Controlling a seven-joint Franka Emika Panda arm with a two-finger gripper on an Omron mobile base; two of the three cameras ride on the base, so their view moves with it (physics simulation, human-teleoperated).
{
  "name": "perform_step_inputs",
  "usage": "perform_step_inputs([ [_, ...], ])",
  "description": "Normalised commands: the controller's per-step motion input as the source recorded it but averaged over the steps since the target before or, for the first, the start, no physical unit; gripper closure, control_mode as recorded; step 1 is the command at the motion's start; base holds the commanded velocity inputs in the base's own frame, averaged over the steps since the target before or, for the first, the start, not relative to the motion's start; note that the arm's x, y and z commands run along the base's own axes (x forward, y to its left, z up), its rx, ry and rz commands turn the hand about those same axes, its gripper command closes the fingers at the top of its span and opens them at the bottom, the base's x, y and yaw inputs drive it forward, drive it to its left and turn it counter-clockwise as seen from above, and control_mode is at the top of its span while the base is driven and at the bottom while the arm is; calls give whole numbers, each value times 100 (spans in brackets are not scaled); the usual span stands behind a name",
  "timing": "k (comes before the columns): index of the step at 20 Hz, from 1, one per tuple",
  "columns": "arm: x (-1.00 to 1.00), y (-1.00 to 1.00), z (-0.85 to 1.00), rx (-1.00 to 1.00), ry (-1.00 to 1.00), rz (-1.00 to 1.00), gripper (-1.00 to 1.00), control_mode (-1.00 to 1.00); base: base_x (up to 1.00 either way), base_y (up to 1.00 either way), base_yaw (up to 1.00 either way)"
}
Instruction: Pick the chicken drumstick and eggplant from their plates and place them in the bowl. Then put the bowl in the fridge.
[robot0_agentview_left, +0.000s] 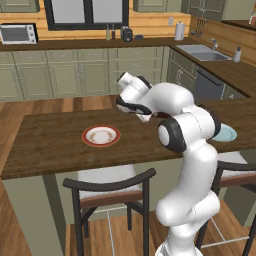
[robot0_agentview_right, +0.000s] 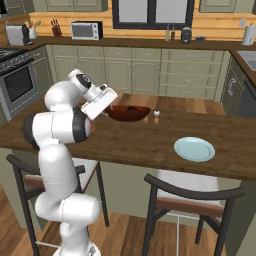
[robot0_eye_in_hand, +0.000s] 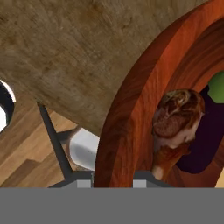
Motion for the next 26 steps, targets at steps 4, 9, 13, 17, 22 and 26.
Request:
perform_step_inputs([
  [4,-97,0,70,10,-8,52,100,-100,0,0,0],
  [9,-100,-6,55,22,-24,52,100,-100,0,0,0],
  [13,-93,-6,73,40,-31,48,100,-100,0,0,0],
  [17,-97,2,97,7,-11,50,100,-100,0,0,0],
  [22,-100,7,23,2,0,35,100,-100,0,0,0],
  [26,-100,18,35,1,0,7,100,-100,0,0,0],
])
